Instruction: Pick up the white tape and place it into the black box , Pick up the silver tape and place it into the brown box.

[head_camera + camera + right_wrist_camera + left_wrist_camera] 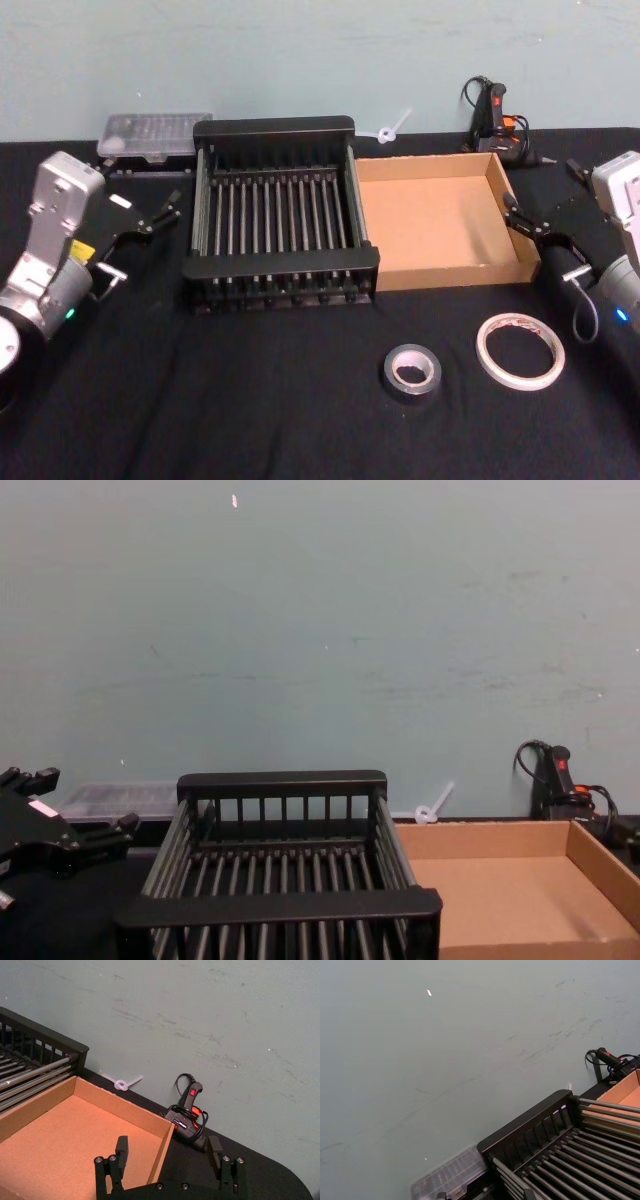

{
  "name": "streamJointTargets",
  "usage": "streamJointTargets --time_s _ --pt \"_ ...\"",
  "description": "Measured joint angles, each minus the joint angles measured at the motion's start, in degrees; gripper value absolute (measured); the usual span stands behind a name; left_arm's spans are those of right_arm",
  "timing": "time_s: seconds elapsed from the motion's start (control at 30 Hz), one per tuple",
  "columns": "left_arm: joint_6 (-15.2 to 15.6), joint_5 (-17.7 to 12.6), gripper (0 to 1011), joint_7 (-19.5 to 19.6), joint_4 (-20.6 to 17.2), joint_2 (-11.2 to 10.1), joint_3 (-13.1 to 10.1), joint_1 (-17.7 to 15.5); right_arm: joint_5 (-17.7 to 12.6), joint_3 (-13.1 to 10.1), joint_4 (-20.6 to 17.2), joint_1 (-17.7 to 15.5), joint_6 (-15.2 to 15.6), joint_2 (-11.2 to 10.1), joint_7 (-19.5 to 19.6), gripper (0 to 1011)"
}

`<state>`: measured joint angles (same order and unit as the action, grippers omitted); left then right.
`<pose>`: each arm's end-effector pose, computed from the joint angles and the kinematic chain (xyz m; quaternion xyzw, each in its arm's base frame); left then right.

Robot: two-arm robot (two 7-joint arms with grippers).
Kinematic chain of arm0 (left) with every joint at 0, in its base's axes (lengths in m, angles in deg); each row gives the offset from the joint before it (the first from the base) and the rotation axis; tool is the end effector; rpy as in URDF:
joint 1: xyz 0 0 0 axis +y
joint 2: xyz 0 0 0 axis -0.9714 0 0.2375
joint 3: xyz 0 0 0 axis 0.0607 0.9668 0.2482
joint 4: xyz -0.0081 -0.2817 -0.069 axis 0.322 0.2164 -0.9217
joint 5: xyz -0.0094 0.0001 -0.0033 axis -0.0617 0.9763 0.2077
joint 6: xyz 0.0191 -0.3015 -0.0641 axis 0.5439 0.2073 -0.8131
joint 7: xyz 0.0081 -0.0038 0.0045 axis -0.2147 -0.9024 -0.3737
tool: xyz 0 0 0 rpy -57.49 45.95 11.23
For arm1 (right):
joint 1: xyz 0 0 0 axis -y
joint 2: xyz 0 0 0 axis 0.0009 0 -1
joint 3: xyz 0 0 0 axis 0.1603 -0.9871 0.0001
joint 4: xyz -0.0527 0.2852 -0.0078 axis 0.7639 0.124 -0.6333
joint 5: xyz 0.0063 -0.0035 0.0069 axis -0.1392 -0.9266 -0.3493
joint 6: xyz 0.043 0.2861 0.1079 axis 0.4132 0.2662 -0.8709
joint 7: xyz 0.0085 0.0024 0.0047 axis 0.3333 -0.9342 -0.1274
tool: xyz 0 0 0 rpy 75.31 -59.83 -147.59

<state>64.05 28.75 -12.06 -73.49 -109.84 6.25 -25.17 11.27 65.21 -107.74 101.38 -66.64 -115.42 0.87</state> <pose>0.3582 0.0826 -0.3022 0.1414 -0.1325 0.5798 0.7913 0.3581 -0.0826 -0.3023 -0.1415 -0.1324 -0.5799 0.7913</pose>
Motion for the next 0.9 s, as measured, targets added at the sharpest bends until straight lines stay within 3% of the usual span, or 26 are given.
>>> streamJointTargets --time_s 0.9 --pt "0.0 0.0 1001 0.0 0.0 0.0 0.0 0.0 0.0 0.0 0.0 0.0 0.0 0.0 0.0 1002"
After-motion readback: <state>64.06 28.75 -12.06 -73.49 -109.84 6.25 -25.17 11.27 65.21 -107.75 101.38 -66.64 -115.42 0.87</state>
